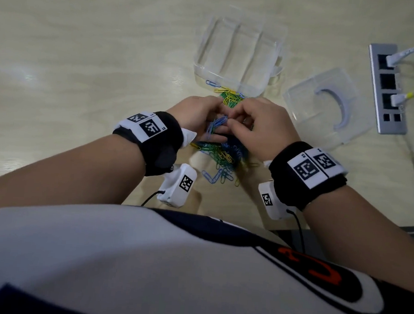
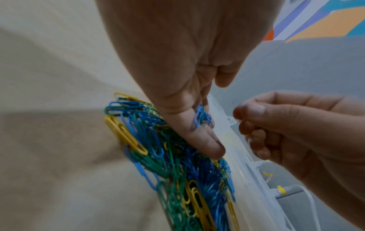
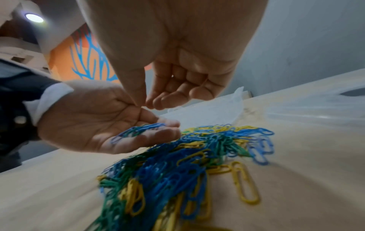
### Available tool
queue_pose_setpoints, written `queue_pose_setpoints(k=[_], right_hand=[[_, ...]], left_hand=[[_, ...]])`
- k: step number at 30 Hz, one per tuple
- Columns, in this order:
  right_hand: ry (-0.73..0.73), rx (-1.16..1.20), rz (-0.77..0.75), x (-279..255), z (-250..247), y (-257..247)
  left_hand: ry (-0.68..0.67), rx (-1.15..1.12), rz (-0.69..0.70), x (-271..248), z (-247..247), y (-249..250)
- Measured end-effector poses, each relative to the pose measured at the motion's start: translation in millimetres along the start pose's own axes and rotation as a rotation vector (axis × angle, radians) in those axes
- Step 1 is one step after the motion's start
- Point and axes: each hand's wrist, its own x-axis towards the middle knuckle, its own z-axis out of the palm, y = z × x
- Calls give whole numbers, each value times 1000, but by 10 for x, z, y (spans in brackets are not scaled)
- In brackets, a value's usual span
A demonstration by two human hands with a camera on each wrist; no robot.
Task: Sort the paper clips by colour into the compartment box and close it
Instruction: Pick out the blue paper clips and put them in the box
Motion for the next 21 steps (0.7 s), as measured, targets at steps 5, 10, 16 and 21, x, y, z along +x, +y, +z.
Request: queue_pose_setpoints(k=[5, 10, 16, 21], right_hand=[[-144, -158, 54, 14, 185, -104], [-120, -191, 76, 1, 279, -133], [-108, -107, 114, -10, 157, -163], [-118, -154, 132, 38, 211, -160]], left_hand=[[-2, -53, -1, 52, 4, -8], [20, -85, -20, 51, 41, -22], [18, -87, -34, 40, 66, -35], [9, -111, -28, 41, 74, -49]])
